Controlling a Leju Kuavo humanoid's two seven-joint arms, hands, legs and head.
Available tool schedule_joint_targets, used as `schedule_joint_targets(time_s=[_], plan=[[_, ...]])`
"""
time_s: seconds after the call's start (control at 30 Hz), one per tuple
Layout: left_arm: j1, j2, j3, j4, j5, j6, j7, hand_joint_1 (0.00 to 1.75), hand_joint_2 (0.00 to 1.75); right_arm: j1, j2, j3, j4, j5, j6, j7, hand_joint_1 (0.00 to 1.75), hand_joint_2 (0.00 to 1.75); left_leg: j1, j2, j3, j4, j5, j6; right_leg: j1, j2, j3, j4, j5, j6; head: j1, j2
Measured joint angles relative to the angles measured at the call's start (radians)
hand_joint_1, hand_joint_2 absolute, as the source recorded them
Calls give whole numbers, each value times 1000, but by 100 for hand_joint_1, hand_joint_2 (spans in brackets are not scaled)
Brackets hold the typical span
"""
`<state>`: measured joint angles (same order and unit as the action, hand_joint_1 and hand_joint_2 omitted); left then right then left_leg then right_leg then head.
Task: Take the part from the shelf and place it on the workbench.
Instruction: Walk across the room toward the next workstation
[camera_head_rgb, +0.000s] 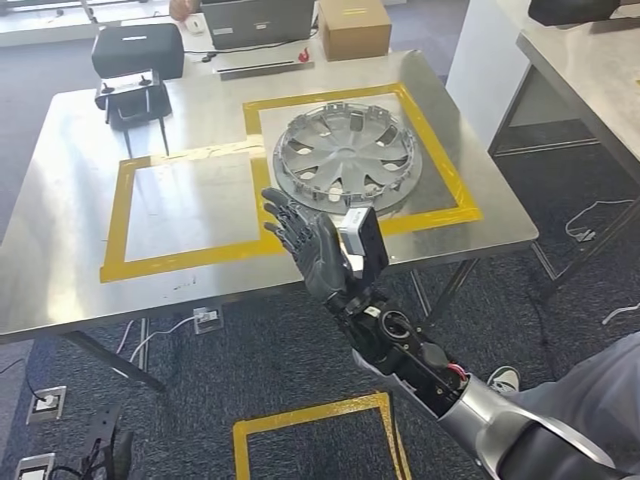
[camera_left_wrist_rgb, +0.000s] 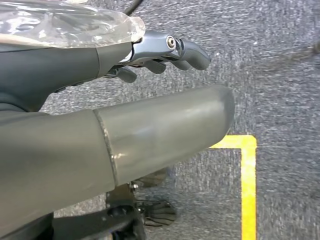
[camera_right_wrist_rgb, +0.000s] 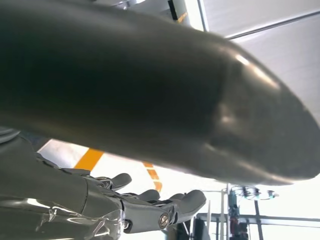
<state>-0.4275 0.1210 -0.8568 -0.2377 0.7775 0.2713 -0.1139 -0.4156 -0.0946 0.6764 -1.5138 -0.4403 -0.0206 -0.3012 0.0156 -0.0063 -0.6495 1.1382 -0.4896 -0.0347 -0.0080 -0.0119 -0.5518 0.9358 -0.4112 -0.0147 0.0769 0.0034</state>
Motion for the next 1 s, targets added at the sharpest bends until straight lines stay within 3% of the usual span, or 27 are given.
schedule_joint_targets(time_s=[0.07,0.1,0.2,0.23,0.3,0.37,0.4,0.43,0.47,0.57,0.63,0.7,0.77,0.83,0.9,0.93,0.97,1.0], plan=[[-3,1,0,0,0,-2,0,0,0,2,0,-2,-7,-2,-6,3,0,0,0,6,83,-141,39,6,3,-4,-9,7,4,8,0,0],[-4,1,0,0,0,-2,0,0,0,2,-1,-4,-11,-4,-8,4,0,0,-2,6,102,-178,46,12,5,-5,-13,9,7,13,2,0],[-1,2,0,0,1,-1,1,0,0,7,-2,-8,-20,-6,-11,5,0,0,-5,3,100,-189,56,34,4,-5,-20,12,13,29,5,0],[-1,3,0,0,1,0,1,0,0,9,-3,-10,-23,-7,-11,5,0,0,-5,4,98,-191,61,42,3,-3,-26,22,2,33,6,0],[-1,3,0,0,1,5,1,0,0,12,-6,-14,-29,-7,-11,4,0,0,-3,5,89,-195,73,58,-1,3,-59,101,-60,41,11,0],[-1,3,0,0,1,7,1,0,0,16,-10,-19,-32,-5,-15,4,0,0,-5,5,76,-195,83,64,-1,7,-110,248,-144,46,17,0],[1,3,0,0,1,8,1,0,0,19,-11,-21,-33,-3,-19,3,0,0,-6,4,69,-195,88,64,-1,7,-125,304,-168,48,18,0],[3,3,0,0,1,7,1,0,0,22,-12,-23,-34,0,-24,3,0,0,-7,3,63,-194,92,64,-1,7,-122,323,-173,47,18,0],[5,3,0,0,1,7,1,0,0,25,-13,-25,-35,2,-29,3,0,0,-8,1,58,-194,97,63,-1,7,-98,297,-158,46,19,0],[6,2,0,0,1,6,0,0,0,26,-16,-32,-42,6,-36,3,0,0,-9,-2,50,-192,107,53,2,13,34,78,-80,32,22,0],[5,2,0,0,1,5,0,0,0,26,-16,-38,-50,7,-52,8,0,0,-10,-2,44,-191,116,42,8,18,67,7,-68,24,21,0],[5,2,0,0,2,6,0,0,0,28,-17,-47,-56,6,-81,20,0,0,-11,-3,38,-192,126,29,8,17,63,0,-61,16,19,0],[7,4,0,0,4,7,0,0,0,27,-19,-55,-63,7,-114,37,0,0,-10,-3,22,-166,101,20,3,12,61,-8,-45,2,14,0],[9,6,0,0,6,9,0,0,0,24,-21,-60,-69,9,-135,51,0,0,-8,-1,-25,-55,24,13,1,9,49,-9,-29,-7,6,0],[12,8,0,0,8,11,0,0,0,24,-23,-61,-71,10,-148,62,0,0,-7,-1,-73,79,-44,7,3,8,28,-3,-17,-9,1,0],[14,8,0,0,10,13,0,0,0,24,-25,-61,-71,10,-155,68,0,0,-6,-1,-77,107,-52,5,3,7,19,-1,-12,-9,0,0],[16,9,0,0,11,15,0,0,0,23,-27,-61,-71,10,-161,75,0,0,-5,-1,-59,92,-41,5,3,6,10,2,-8,-7,-1,0],[17,9,0,0,12,16,0,0,0,20,-28,-60,-71,10,-168,80,0,0,-4,0,-21,35,-16,5,3,5,3,5,-5,-5,-1,0]])
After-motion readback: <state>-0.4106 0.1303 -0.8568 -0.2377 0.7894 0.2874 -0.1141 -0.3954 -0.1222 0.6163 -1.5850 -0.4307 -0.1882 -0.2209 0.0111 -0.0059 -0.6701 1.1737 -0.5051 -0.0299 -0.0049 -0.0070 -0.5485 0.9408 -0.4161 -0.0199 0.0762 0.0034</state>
